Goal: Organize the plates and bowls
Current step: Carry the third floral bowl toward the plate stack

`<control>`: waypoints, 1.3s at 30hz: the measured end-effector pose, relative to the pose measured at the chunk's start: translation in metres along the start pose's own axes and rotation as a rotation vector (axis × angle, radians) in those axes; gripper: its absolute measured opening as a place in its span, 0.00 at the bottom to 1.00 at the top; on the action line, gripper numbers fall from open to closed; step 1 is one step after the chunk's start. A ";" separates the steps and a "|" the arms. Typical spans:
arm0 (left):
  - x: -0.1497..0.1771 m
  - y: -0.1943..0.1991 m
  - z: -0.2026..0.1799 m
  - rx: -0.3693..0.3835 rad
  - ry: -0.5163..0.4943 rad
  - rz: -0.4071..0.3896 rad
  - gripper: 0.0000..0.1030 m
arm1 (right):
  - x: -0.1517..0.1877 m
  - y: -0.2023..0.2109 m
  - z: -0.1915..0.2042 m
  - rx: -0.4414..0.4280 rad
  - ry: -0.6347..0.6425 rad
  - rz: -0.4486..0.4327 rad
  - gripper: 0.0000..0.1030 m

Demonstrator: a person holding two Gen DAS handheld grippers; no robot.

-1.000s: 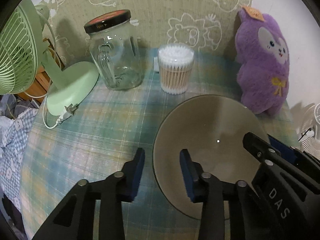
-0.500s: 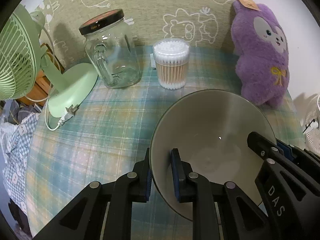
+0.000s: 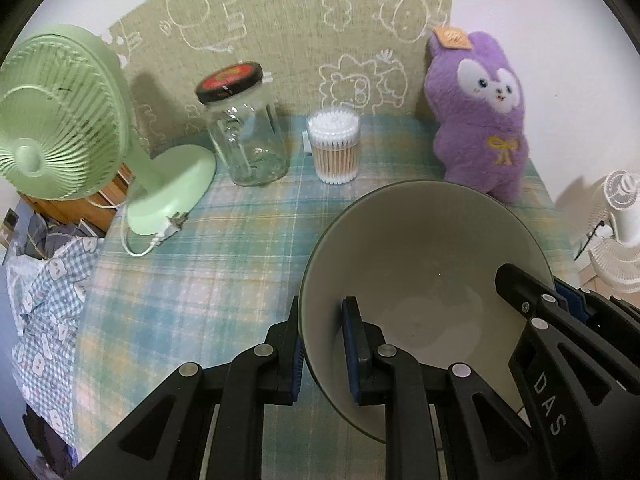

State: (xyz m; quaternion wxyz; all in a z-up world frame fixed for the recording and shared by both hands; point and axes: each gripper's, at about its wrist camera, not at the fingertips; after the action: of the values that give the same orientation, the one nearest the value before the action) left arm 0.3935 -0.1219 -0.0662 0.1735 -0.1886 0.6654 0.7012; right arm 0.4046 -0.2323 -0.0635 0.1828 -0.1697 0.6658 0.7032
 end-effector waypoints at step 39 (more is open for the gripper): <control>0.187 0.127 0.108 0.049 -0.098 -0.030 0.16 | 0.207 0.144 0.100 0.070 -0.078 0.005 0.16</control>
State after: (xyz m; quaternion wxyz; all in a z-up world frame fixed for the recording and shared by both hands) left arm 0.1643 -0.0220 -0.0439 0.2208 -0.1597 0.6704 0.6902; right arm 0.1542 -0.1324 -0.0322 0.2126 -0.1339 0.6830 0.6859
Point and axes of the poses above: each gripper's, at about its wrist camera, not at the fingertips, and y roughly against the way its jaws point, z to its left, x to its underside, and after that the axes turned 3 degrees about x, right-handed
